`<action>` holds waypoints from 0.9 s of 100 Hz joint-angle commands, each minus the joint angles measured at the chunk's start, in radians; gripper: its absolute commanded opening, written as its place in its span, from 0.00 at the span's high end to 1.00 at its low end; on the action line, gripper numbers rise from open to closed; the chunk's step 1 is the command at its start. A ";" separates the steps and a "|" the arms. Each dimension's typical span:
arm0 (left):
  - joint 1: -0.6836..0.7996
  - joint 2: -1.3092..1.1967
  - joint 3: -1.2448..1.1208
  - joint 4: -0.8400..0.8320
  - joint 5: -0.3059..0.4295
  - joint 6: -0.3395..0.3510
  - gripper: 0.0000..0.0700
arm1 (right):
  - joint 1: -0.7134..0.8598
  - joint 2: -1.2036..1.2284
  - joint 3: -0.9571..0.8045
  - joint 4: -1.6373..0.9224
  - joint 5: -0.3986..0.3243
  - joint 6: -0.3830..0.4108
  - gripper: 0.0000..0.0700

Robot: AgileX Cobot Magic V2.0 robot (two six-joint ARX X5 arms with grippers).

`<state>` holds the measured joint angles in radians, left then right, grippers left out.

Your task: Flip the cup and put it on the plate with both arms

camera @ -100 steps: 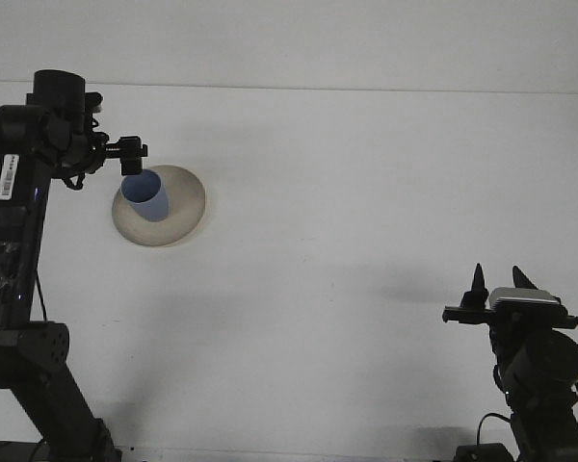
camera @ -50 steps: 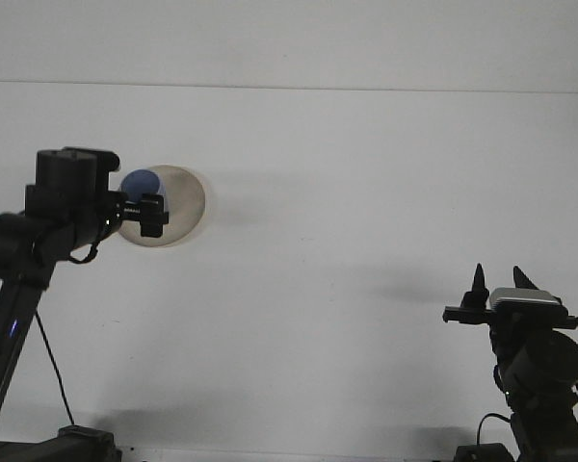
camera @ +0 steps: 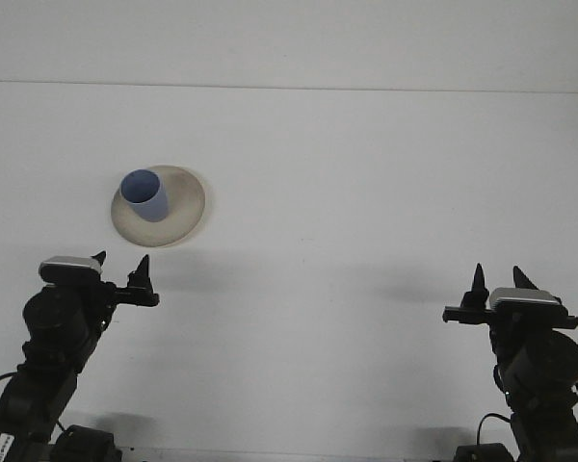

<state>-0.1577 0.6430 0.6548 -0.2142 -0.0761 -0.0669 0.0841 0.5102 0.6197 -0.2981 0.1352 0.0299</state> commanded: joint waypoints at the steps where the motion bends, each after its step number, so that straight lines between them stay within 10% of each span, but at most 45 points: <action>1: -0.001 -0.037 -0.016 0.033 -0.013 -0.005 0.28 | 0.000 0.001 0.007 0.014 0.004 -0.008 0.46; 42: 0.000 -0.150 -0.023 0.029 -0.013 -0.005 0.31 | 0.000 0.001 0.007 0.014 0.004 -0.008 0.48; 62: 0.000 -0.154 -0.023 0.006 -0.013 -0.005 1.00 | 0.000 0.001 0.007 0.014 0.004 -0.008 1.00; 90: 0.000 -0.154 -0.023 -0.016 -0.013 -0.005 0.98 | 0.000 0.001 0.007 0.014 0.004 -0.008 1.00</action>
<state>-0.1574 0.4877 0.6182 -0.2398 -0.0814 -0.0700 0.0841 0.5102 0.6197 -0.2977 0.1352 0.0296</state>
